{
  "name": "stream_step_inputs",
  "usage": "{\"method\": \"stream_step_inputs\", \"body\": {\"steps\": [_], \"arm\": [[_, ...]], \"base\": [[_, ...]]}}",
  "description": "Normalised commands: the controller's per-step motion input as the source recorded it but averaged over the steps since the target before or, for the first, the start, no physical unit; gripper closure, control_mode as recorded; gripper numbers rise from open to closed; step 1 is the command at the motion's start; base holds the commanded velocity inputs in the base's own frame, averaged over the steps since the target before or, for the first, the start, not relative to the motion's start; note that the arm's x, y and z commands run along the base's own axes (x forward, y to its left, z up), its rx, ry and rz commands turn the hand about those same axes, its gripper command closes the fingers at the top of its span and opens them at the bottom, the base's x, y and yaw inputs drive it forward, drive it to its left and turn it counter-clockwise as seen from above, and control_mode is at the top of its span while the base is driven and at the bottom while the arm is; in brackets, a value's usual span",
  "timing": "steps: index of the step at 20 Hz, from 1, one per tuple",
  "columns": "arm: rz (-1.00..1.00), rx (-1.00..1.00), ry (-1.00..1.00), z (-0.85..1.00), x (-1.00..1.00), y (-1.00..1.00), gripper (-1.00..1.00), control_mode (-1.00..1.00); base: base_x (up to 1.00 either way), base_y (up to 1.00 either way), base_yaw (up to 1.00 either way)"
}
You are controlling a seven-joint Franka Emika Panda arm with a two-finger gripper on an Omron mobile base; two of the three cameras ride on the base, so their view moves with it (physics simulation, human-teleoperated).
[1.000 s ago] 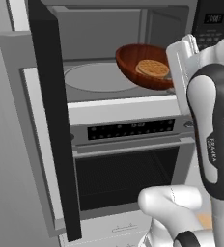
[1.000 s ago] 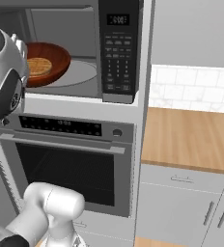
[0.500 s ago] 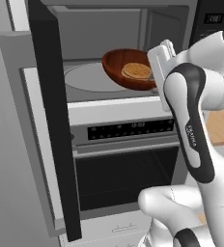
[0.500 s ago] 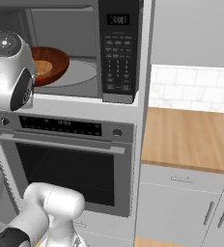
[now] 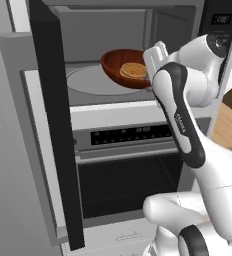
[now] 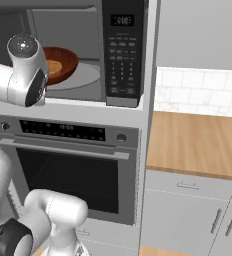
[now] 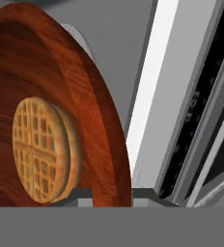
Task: Open the microwave, place the bowl with waffle inside the microwave, then close the microwave door and turn it on.
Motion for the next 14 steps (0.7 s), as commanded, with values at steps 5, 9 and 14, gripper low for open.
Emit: {"method": "stream_step_inputs", "body": {"steps": [5,9,14], "arm": [[0.00,-0.02,0.00,-0.16,0.45,0.15,1.00,-1.00],[0.00,0.00,0.00,-0.24,0.41,0.06,1.00,-1.00],[0.00,0.00,0.00,-0.18,0.61,0.10,1.00,-1.00]], "base": [[0.00,0.00,0.00],[0.00,0.00,0.00],[0.00,0.00,0.00]]}}
